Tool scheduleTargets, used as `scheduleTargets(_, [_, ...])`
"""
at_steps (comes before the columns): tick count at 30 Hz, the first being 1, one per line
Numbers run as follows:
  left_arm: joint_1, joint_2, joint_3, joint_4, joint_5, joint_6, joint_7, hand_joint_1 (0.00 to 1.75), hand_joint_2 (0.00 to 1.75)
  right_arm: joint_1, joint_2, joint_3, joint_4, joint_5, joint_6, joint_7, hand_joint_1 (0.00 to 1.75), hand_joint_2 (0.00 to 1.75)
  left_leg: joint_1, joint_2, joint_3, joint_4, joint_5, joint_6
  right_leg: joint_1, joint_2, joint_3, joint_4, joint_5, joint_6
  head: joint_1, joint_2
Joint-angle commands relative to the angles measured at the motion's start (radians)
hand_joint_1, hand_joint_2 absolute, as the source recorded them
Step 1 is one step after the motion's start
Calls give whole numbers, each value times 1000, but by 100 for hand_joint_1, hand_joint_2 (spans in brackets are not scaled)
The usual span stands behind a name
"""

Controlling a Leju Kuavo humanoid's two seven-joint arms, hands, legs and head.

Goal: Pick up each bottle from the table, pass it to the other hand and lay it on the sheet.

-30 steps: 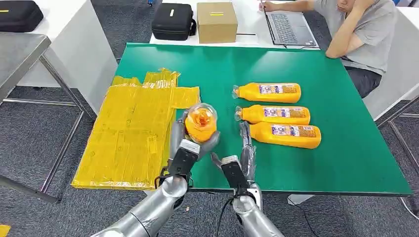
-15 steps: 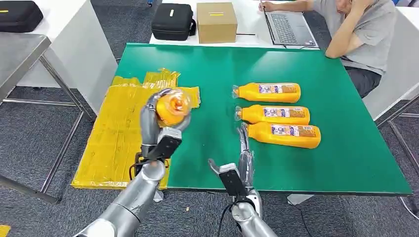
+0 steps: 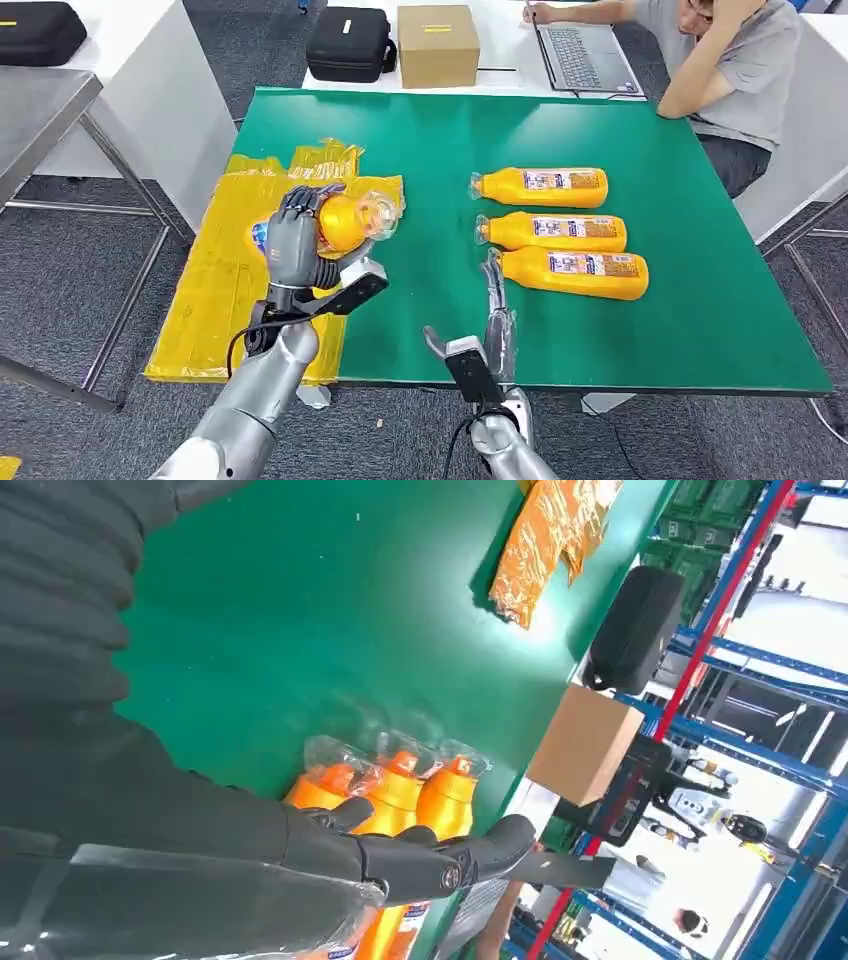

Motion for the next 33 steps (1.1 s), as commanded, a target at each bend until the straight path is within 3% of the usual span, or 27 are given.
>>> scheduleTargets(1, [-162, 55, -39, 366, -185, -11, 231, 175, 175, -34, -25, -11, 35, -41, 1, 1, 0, 175, 0, 0, 3, -1, 0, -2, 0, -1, 3, 0, -1, -1, 0, 0])
scheduleTargets(9, [-165, 83, -87, 428, -215, -98, 323, 175, 175, -39, -29, 7, 32, -63, 2, 1, 0, 175, 0, 2, 3, 0, -1, -2, 0, 1, 2, 0, -1, -1, 0, 0])
scheduleTargets(15, [-168, 115, -136, 467, -261, -248, 395, 175, 175, -42, -34, 21, 29, -76, 8, 1, 0, 175, 0, 3, 4, 0, -1, -2, 0, 2, 3, 1, -1, -2, 0, 0])
scheduleTargets(33, [-142, 143, -225, 497, -349, -328, 501, 175, 175, -34, -44, 20, 23, -76, 0, 1, 0, 175, 0, 2, 5, -1, -1, -2, 0, 2, 4, 1, -1, -2, 0, 0])
